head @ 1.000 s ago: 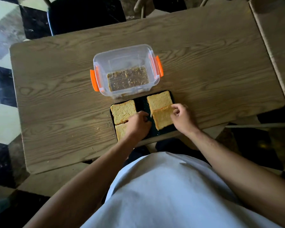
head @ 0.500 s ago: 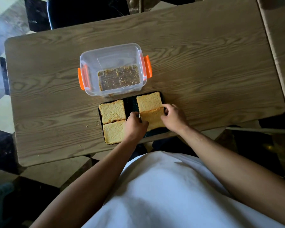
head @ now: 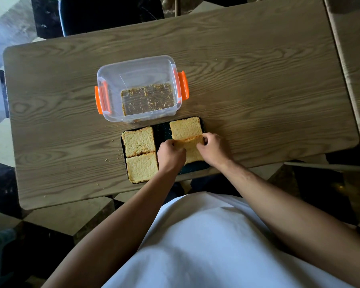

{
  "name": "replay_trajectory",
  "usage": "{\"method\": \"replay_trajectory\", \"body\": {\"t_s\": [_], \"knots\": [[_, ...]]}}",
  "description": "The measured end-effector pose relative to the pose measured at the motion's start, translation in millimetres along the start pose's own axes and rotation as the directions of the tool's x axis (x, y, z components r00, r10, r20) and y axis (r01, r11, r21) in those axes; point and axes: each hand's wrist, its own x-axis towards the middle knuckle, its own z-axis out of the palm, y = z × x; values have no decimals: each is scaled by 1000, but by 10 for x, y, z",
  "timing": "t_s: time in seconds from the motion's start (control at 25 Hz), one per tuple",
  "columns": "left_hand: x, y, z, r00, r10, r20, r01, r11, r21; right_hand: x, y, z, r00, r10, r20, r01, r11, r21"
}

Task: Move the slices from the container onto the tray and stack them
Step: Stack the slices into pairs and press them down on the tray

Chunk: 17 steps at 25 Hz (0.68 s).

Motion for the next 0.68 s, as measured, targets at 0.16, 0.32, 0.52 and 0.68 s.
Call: {"method": "replay_trajectory", "body": {"t_s": [0.16, 0.32, 0.52, 0.68], "knots": [[-9, -1, 3, 1000, -10, 9, 11, 999, -35, 1, 11, -2, 1000, -1, 3, 1, 1000, 17], [-4, -76, 2, 999, -40, 34, 39, 999, 9, -17, 37, -25, 1000, 15, 25, -15, 999, 32], [-104, -139, 54, 998, -49, 47, 49, 999, 0, -92, 88, -30, 998, 56, 31, -56, 998, 10], [-128, -168, 52, 998, -24, 62, 22, 999, 29, -131, 84, -19, 999, 28, 29, -26, 998, -61]]}}
